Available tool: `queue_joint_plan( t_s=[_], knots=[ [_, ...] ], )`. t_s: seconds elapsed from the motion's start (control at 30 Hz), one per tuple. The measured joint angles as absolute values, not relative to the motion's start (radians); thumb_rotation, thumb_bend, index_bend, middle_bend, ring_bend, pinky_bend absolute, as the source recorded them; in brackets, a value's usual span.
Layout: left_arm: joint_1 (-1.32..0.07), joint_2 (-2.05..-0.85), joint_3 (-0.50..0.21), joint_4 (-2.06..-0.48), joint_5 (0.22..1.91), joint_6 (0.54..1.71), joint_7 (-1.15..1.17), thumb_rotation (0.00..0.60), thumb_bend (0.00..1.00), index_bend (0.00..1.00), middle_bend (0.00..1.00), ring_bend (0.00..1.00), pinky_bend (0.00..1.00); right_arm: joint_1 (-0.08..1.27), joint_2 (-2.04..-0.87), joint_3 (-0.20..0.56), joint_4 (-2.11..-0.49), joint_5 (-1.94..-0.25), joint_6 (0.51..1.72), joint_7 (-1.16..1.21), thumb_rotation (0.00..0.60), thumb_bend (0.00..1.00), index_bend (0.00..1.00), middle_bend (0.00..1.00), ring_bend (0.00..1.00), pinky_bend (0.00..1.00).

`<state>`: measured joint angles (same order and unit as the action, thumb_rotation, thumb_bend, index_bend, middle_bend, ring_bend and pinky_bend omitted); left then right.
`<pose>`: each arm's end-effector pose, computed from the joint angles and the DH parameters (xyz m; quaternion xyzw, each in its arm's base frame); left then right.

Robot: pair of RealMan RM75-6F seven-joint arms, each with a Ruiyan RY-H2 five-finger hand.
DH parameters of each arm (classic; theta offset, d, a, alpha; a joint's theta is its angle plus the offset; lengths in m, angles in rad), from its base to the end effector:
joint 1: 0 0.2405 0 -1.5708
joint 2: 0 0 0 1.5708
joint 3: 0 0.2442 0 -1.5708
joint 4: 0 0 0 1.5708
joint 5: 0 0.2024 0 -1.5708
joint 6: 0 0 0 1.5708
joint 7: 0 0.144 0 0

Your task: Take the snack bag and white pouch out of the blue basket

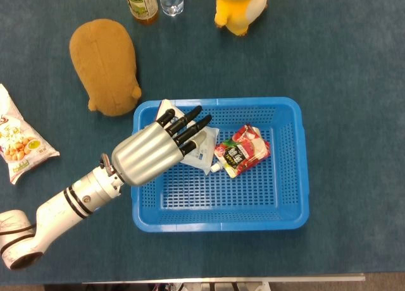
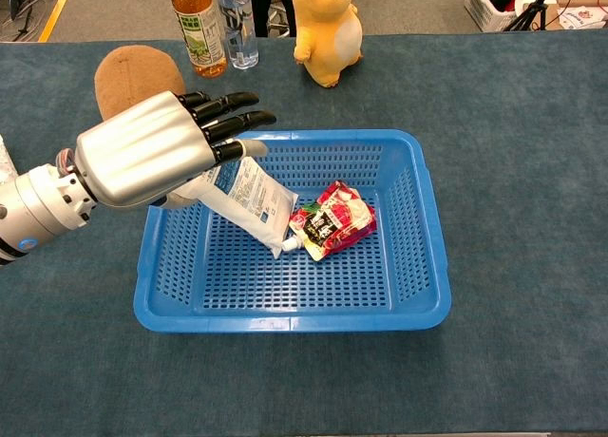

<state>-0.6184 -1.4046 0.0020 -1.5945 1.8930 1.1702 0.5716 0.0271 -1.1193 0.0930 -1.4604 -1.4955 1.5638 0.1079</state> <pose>-0.1197 0.2389 0.0188 -0.8452 0.0123 -0.4065 0.3466 -0.3266 -0.1705 0.1935 0.5624 -0.3535 0.3977 0.6329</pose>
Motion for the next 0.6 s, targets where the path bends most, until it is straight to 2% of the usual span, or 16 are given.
queue_joint_plan(
  t_s=[0.23,0.43,0.6],
  knots=[
    [-0.640,-1.424,0.002,-1.559,1.924,1.181,0.534,0.600,0.04,0.29,0.17,0.14,0.38,0.024,-1.121,0.093,-1.456,-1.494,1.566,0.113,0.600,0.08,0.25,0.32,0.28,0.46],
    [-0.657,-1.441,0.011,-1.504,1.969,1.215,0.484,0.600,0.06,0.38,0.30,0.20,0.38,0.022,-1.123,0.093,-1.450,-1.493,1.566,0.120,0.600,0.08,0.25,0.32,0.28,0.46],
    [-0.667,-1.459,0.017,-1.466,1.995,1.243,0.456,0.600,0.09,0.44,0.35,0.22,0.38,0.021,-1.124,0.094,-1.447,-1.493,1.568,0.123,0.600,0.08,0.25,0.32,0.28,0.46]
  ],
)
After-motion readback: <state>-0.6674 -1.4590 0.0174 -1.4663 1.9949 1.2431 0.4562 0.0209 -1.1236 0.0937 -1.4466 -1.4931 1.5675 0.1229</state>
